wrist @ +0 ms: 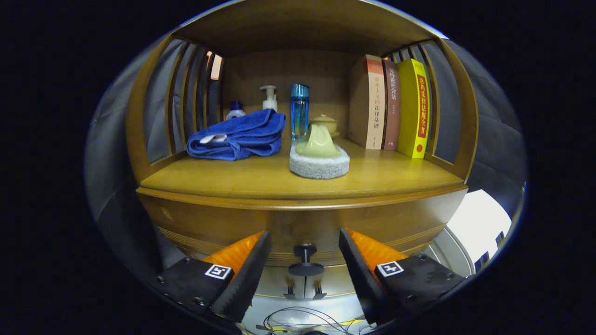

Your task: Pull open the drawer, take out the items inside it, and place them on the countertop above the cabinet.

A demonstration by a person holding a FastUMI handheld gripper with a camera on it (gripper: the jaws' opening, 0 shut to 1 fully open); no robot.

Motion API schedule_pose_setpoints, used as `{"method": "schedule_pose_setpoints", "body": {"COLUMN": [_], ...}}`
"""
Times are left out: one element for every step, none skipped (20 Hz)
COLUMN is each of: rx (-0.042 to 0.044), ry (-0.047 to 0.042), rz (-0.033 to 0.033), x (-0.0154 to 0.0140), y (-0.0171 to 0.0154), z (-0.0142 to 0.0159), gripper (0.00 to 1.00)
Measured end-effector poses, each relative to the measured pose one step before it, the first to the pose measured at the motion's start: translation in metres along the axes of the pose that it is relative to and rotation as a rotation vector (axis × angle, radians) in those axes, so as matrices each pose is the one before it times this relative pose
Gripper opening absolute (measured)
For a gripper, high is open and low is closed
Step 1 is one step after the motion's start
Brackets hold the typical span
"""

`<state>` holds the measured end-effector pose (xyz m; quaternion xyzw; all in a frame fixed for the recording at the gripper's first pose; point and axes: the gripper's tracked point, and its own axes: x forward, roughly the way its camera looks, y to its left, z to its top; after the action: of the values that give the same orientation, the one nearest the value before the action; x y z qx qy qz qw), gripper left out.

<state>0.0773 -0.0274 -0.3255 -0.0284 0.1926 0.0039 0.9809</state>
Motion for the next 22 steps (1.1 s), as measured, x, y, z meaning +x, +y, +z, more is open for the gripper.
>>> {"method": "schedule_pose_setpoints", "body": {"rx": [-0.00629,-0.00022,0.00968,0.01281,0.01233,0.00827,0.00134,-0.00845,-0.01924,-0.02267,-0.01773,-0.00981,0.00054,0.00257,0.00150,0.00236,0.00327,0.00740,0.00853,0.00594,-0.00066,-0.00619], "ry": [-0.00760,-0.00424,-0.00372,-0.00797,-0.01091,-0.01463,-0.01304,-0.01510,-0.01636,-0.01528,-0.00998,-0.00125,-0.00992,-0.01208,-0.01421,-0.02196,-0.01601,-0.01556,-0.01224,-0.01016,-0.00604,-0.00005], "rz": [0.00166,0.00388,0.00666,0.00238,0.00070,0.00105,0.00362,0.00321,0.00182,-0.00149,-0.00664,-0.00768,-0.00587,0.01046,0.00615,-0.00702,-0.01003,-0.00407,0.00423,0.00668,0.00341,-0.00013], "x": [-0.00607,-0.00638,-0.00692,-0.00692,-0.00805,-0.00704,-0.00797,-0.00879,-0.00919,-0.01023,-0.01092,-0.01095,-0.00986,-0.00478,-0.00420,-0.00285,-0.00214,-0.00229,-0.00388,-0.00387,-0.00293,-0.00183], "y": [-0.00097,-0.00004,0.00084,-0.00056,0.00016,-0.00079,0.00068,0.00075,0.00157,0.00044,0.00022,-0.00034,0.00120,0.00313,0.00196,-0.00364,-0.00298,-0.00120,0.00089,0.00209,0.00016,-0.00191], "z": [0.00628,0.00677,0.00868,0.01020,0.01198,0.01430,0.01466,0.01501,0.01531,0.01374,0.00951,0.00710,0.00900,0.01101,0.01176,0.01434,0.01127,0.00933,0.00942,0.00726,0.00169,-0.00093], "gripper": [0.97,0.98,0.98,0.98,0.98,0.98,0.98,0.98,0.98,0.98,0.98,0.98,0.97,0.97,0.98,0.98,0.98,0.98,0.98,0.98,0.98,0.98]}}
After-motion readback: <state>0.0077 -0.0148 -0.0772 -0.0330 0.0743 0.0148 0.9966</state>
